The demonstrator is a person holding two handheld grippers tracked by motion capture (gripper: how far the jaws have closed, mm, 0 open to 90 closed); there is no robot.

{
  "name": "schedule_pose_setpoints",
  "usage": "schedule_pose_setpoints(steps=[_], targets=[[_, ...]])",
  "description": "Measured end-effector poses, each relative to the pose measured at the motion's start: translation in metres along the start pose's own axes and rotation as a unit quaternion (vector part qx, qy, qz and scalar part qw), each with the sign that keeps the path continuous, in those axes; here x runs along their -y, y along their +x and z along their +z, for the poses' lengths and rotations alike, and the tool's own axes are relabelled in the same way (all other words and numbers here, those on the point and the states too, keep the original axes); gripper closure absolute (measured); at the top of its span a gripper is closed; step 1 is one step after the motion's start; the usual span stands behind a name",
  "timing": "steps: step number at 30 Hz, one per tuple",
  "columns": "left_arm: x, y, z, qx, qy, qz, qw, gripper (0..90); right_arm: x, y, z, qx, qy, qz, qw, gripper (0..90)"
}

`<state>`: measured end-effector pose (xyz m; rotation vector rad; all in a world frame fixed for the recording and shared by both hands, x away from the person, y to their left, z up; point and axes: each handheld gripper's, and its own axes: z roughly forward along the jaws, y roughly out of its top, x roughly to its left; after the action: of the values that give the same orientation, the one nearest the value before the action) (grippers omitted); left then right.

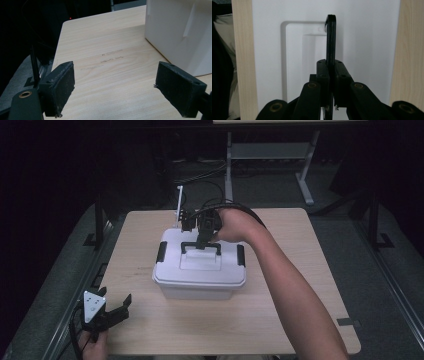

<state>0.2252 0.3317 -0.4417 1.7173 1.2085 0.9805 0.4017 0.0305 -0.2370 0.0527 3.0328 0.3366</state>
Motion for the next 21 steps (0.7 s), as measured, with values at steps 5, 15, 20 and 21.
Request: schedule_pose_setpoints(steps=[5, 15, 20, 21], targets=[[0.0, 0.0, 0.0, 0.0, 0.001, -0.001, 1.0, 15.0, -0.003, -0.003, 0.003, 0.0, -0.001, 0.002, 1.0, 84.5], [0.0, 0.001, 0.0, 0.0, 0.002, 0.001, 1.0, 15.0, -0.01, -0.007, 0.012, -0.003, 0.001, 0.004, 1.0, 84.4], [0.001, 0.001, -0.001, -0.001, 0.001, 0.0, 1.0, 15.0, -0.014, -0.009, 0.016, -0.004, 0.001, 0.001, 1.0, 84.4], [0.001, 0.001, -0.001, -0.001, 0.0, -0.002, 1.0, 15.0, -0.015, -0.01, 0.017, -0.005, 0.002, 0.004, 1.0, 84.4]])
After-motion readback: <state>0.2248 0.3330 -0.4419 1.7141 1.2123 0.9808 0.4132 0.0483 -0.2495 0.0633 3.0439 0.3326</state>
